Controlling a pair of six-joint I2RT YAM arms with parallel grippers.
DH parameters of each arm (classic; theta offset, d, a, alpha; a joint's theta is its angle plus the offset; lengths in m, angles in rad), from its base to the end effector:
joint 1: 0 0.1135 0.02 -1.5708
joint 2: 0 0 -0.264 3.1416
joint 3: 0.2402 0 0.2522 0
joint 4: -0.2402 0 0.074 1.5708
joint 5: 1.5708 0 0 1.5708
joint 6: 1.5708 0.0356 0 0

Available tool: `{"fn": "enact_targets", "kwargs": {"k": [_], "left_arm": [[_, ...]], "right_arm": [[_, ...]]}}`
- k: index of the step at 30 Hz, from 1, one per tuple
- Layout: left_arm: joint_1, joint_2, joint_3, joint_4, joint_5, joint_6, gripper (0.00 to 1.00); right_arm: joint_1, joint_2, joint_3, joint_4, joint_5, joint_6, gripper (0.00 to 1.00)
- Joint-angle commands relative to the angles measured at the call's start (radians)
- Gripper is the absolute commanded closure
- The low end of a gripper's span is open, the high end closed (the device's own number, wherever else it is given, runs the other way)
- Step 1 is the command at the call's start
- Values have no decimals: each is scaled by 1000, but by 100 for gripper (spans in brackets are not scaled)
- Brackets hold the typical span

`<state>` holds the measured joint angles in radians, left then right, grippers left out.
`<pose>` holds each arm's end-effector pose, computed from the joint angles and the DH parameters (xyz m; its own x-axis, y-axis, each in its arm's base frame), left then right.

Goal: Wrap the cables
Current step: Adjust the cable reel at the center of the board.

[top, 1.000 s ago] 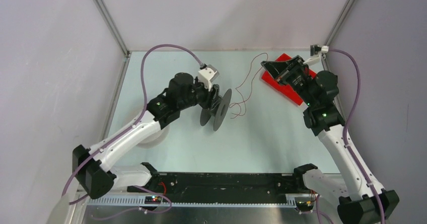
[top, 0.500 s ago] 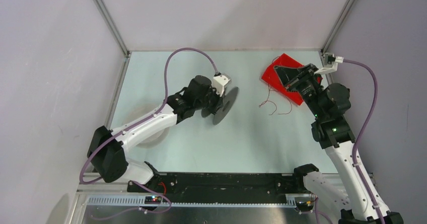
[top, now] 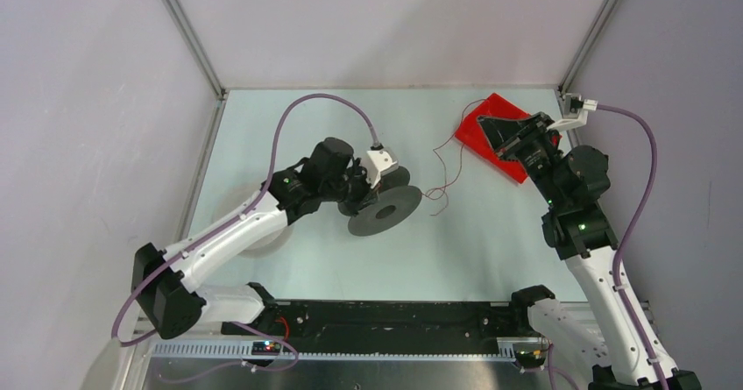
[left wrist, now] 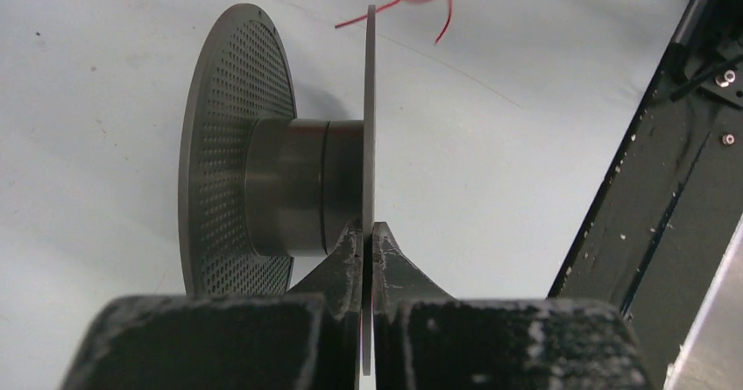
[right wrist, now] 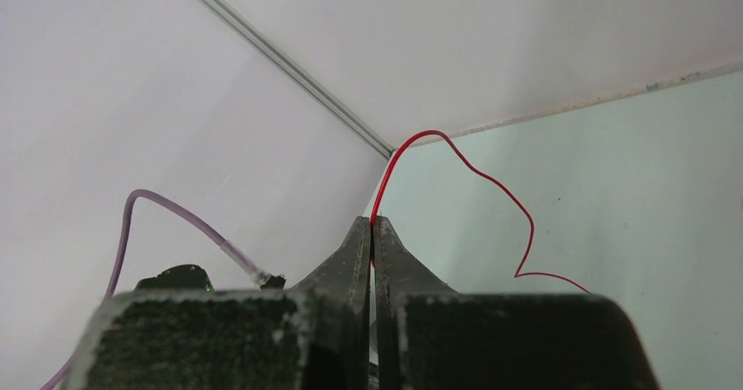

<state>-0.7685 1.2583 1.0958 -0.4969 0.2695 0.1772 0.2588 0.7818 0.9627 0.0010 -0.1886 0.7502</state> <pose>0.1918 -0.1986 0.3179 -0.2888 0.5155 -0.8067 0.8860 0.4631 -0.0212 0.1626 0.0500 0.4223 -0.1650 0.6491 -0.7426 -0.4335 0.6286 0.6457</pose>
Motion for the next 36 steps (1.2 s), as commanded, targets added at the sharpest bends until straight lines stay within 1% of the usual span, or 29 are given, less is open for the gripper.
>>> {"fn": "enact_targets", "kwargs": {"k": [1,5,8,10,15,19,25,28,33,36], "left_arm": [[-5,-47,2,-3,41,82,100],[-5,-49,-10,-15,64,114,98],[-6,-51,-14,-20,90,124,94],[-6,-58,-13,-25,95,128,90],[-6,-77,3,-32,75,132,75],[-6,-91,16,-37,62,142,66],[-6,-103,45,-38,53,164,59],[-6,-106,82,-37,38,162,52],[-13,-93,147,-20,65,196,50],[-33,-64,170,5,56,240,50]], "right_arm": [[-3,-19,-1,13,-2,-4,100],[-3,-26,-2,9,-1,0,100],[-3,-30,-2,6,4,0,100],[-3,-29,-2,7,4,0,100],[-3,-32,-2,10,1,8,100],[-3,-33,-2,17,-5,17,100],[-2,-35,-2,28,-8,27,100],[0,-25,-3,50,-10,31,100],[3,-9,-3,89,-17,57,100],[8,2,-2,109,-17,78,100]]}}
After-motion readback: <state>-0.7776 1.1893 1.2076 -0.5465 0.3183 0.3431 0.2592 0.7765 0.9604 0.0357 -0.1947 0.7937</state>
